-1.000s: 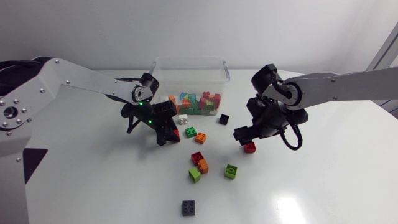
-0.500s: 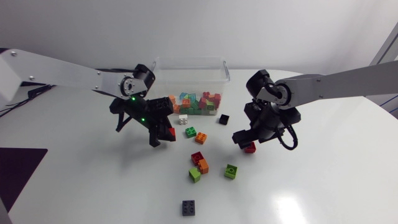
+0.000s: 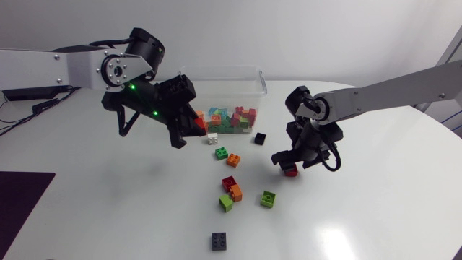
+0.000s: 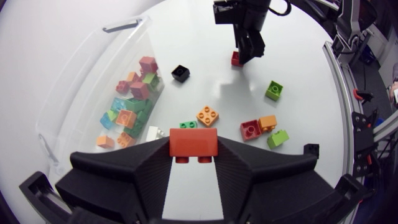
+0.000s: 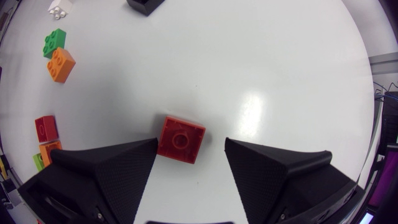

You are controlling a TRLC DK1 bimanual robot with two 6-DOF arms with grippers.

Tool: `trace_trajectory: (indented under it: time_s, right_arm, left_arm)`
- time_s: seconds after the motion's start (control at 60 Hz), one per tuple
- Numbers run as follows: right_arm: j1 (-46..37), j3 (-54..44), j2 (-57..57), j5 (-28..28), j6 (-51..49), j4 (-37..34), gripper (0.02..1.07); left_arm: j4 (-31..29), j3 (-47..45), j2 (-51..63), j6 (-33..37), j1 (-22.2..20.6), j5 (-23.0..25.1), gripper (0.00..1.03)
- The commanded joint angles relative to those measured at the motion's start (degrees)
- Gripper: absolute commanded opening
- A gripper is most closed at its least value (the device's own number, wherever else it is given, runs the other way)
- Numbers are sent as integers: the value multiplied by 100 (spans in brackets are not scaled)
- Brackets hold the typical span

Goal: Place the duplo bricks in the container

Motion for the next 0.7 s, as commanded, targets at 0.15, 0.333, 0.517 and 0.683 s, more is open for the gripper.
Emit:
trace_trajectory:
  time_s: [0.15, 0.333, 0.517, 0.683]
  right_arm:
    - [24, 195, 247, 27, 210, -52, 68]
    - [15, 204, 300, 27, 201, -34, 51]
    - [24, 177, 204, 36, 149, 1, 41]
    - [41, 160, -183, 36, 26, 36, 40]
  left_arm:
    - [811, -85, -233, -885, 65, -142, 24]
    - [1558, 74, -163, -1439, 162, -318, 23]
    - [2164, 320, 162, -1869, 302, -485, 23]
    - [2718, 592, 514, -2212, 504, -591, 23]
